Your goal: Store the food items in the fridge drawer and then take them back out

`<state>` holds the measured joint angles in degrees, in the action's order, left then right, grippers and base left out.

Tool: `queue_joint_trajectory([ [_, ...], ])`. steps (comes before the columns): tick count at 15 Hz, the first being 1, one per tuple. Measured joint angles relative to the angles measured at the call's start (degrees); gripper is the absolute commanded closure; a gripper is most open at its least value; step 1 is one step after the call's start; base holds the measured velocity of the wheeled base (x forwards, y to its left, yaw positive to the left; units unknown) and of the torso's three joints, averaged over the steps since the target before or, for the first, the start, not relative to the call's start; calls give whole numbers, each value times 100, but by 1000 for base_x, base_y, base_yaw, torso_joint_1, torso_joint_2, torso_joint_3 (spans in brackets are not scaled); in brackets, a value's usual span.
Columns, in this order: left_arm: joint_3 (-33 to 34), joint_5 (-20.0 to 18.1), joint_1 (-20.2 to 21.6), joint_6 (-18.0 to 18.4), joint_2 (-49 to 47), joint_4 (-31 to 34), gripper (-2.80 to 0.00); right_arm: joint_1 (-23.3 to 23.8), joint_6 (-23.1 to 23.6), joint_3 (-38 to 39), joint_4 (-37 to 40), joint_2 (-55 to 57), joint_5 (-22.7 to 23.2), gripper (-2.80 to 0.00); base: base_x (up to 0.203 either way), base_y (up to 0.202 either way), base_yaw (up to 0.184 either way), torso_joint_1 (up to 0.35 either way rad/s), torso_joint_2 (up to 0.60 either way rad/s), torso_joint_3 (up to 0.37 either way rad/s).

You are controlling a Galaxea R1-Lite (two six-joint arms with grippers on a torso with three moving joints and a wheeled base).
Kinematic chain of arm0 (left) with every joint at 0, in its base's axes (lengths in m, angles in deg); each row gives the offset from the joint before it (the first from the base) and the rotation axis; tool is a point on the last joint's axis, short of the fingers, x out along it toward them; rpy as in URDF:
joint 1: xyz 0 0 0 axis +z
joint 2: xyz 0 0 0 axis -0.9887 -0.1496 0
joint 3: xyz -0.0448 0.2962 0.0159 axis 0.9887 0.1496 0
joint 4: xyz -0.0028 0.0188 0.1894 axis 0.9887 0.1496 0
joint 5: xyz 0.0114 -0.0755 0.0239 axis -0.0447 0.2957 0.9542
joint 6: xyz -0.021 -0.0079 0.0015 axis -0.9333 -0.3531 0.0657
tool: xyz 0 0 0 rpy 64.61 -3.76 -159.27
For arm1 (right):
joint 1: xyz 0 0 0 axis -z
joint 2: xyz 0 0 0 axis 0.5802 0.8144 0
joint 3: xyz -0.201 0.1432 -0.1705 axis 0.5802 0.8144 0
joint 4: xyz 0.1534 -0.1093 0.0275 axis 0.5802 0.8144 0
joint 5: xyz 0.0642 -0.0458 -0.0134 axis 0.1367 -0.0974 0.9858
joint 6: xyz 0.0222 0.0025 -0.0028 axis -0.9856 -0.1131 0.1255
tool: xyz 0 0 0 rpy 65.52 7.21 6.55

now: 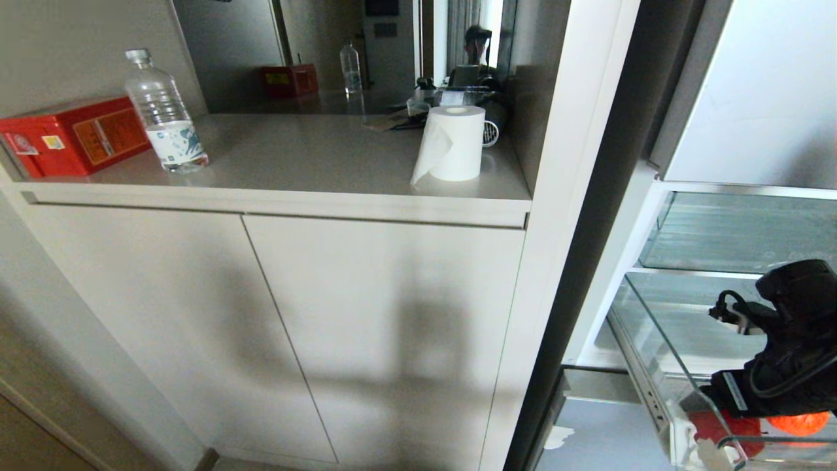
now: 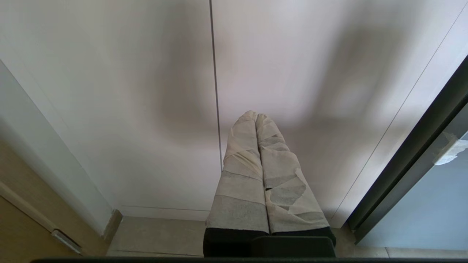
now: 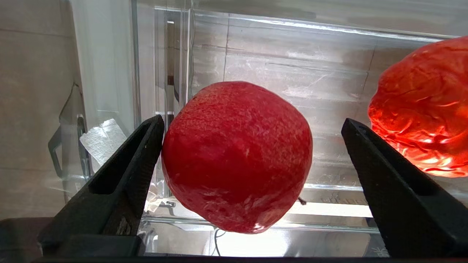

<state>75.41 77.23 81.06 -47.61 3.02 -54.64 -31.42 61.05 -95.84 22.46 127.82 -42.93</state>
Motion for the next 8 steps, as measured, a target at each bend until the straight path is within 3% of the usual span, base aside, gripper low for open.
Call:
queue_joint_trajectory([
  [2,0,2,0,0,0,2,0,0,1,6,5,1,1,-280,0,0,0,0,0,0],
  [3,0,-1,-1,0,0,0,0,0,3,9,5,1,2,0,0,0,0,0,0,0],
  [8,0,-1,0,0,0,0,0,5,80,82,-3,-26,1,0,0,0,0,0,0,0],
])
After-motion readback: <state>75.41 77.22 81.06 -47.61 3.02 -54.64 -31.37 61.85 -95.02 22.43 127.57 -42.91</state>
